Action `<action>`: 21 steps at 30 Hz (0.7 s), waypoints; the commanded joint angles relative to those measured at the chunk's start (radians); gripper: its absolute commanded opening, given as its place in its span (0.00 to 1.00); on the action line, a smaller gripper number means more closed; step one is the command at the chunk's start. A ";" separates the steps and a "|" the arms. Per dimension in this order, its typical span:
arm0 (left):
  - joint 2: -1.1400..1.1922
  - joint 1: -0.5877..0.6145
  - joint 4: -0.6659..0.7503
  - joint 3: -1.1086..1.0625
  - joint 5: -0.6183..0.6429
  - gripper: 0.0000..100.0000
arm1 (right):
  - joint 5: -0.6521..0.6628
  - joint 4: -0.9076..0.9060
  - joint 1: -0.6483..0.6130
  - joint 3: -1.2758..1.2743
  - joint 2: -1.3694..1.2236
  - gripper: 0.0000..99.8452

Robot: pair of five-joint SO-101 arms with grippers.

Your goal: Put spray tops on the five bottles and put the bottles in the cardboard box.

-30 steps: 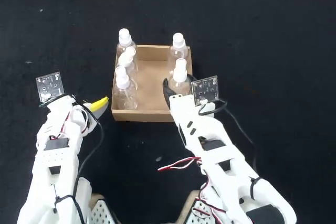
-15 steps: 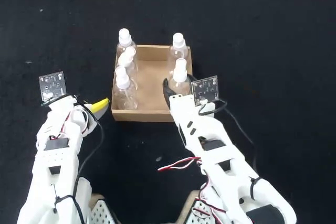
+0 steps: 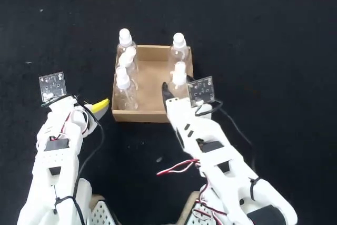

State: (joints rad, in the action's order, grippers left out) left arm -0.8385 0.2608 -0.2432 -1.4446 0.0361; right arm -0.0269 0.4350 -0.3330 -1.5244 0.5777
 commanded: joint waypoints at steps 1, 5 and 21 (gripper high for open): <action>-0.017 -0.008 0.020 0.010 -0.008 0.32 | 0.009 -0.003 -0.023 0.002 0.004 0.15; -0.017 -0.007 0.020 0.010 -0.008 0.32 | 0.009 -0.003 -0.020 0.002 0.004 0.15; -0.015 -0.008 0.020 0.010 -0.008 0.32 | 0.011 -0.005 -0.023 -0.001 0.004 0.32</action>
State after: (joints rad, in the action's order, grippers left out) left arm -0.8385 0.2608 -0.2432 -1.4446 0.0361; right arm -0.0253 0.4335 -0.3437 -1.5244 0.5777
